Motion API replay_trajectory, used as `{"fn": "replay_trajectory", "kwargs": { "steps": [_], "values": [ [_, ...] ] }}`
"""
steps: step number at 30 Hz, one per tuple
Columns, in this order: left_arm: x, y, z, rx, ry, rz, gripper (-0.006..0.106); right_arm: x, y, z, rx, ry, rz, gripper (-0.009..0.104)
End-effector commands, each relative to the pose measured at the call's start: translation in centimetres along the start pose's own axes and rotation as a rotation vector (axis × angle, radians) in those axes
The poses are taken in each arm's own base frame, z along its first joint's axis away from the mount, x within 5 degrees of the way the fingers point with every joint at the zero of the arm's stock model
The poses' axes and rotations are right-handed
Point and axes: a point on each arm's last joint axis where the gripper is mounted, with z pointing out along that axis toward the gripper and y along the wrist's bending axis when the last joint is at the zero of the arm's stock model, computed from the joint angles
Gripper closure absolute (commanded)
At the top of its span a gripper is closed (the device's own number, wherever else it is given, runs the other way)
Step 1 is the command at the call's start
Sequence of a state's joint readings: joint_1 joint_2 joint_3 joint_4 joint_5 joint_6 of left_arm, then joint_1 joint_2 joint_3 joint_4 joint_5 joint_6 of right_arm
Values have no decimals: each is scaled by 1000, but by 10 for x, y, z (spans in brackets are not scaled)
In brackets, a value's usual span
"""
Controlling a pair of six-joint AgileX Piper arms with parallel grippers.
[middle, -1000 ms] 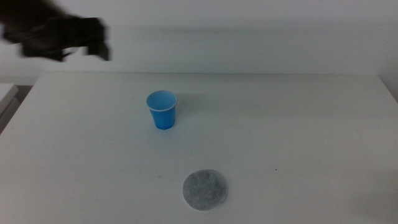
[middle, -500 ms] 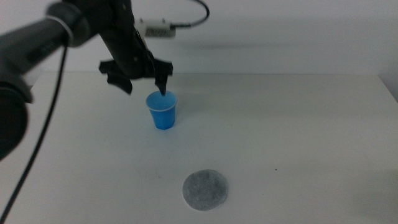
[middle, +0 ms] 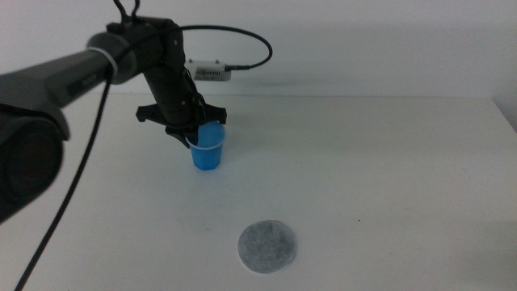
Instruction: Place an empty cup on a cup mat.
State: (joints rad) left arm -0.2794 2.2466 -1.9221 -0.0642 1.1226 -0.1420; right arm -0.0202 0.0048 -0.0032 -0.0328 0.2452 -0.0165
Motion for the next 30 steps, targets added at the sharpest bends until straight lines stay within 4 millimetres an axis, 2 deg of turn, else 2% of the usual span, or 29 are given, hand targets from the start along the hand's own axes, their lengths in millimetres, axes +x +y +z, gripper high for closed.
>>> {"fn": "replay_trajectory", "kwargs": {
  "steps": [1,3,4,5,7,10,13,19,24,30],
  "values": [
    [9,-10,-27,29,-24,11,102,0,0,0,-1,-8,-10,2],
    [25,-21,-48,44,-58,34,102,0,0,0,-1,-8,-10,2],
    [37,-28,-57,49,-78,41,102,0,0,0,-1,-8,-10,2],
    [48,-30,-55,50,-73,36,102,0,0,0,-1,-8,-10,2],
    [78,-46,-73,74,-110,49,102,0,0,0,-1,-8,-10,2],
    [118,-62,-78,93,-93,59,102,0,0,0,-1,-8,-10,2],
    [144,-77,-76,108,-78,69,102,0,0,0,-1,-8,-10,2],
    [163,-96,-61,137,-62,74,102,0,0,0,-1,-8,-10,2],
    [162,-105,-43,137,-53,82,102,0,0,0,-1,-8,-10,2],
    [162,-106,-23,122,-2,69,102,0,0,0,-1,-8,-10,2]
  ]
}}
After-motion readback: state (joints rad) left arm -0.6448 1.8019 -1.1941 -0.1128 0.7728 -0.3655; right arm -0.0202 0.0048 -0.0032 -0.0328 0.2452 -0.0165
